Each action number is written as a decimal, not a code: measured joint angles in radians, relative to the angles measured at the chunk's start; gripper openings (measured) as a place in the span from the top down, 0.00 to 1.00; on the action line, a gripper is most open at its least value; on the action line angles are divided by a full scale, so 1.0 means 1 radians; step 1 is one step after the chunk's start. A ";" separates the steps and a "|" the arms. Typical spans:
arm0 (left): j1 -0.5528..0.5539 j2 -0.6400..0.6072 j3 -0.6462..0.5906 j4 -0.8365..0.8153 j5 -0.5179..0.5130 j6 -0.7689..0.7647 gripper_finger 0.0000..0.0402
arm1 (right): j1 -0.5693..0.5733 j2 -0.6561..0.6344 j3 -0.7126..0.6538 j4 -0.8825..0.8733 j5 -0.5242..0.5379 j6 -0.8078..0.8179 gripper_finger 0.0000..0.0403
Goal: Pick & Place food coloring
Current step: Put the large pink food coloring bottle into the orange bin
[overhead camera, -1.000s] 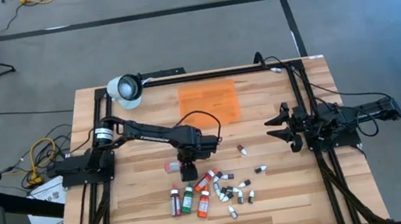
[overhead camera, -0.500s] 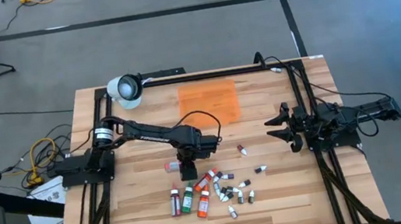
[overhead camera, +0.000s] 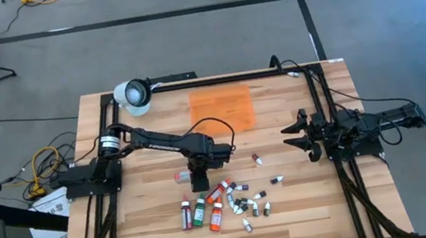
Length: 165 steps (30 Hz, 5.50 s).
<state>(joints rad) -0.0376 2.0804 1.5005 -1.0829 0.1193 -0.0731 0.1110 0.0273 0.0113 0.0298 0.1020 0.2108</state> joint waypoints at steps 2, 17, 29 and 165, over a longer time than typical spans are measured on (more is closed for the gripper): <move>0.000 0.000 0.000 0.000 0.000 0.000 0.69 | 0.000 0.000 0.000 0.000 0.000 0.000 0.57; 0.000 0.000 0.000 0.026 0.000 0.000 0.68 | 0.000 0.000 0.000 0.000 0.000 0.000 0.57; 0.000 -0.002 0.022 0.065 0.002 0.009 0.70 | 0.000 0.000 0.000 0.000 0.000 0.000 0.57; 0.401 -0.737 -0.684 1.339 -0.369 0.317 0.71 | 0.000 0.007 0.001 -0.022 -0.049 0.078 0.57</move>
<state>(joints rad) 0.3637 1.3434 0.8169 0.2565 -0.2497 0.2437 0.1111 0.0345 0.0120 0.0074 0.0528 0.2886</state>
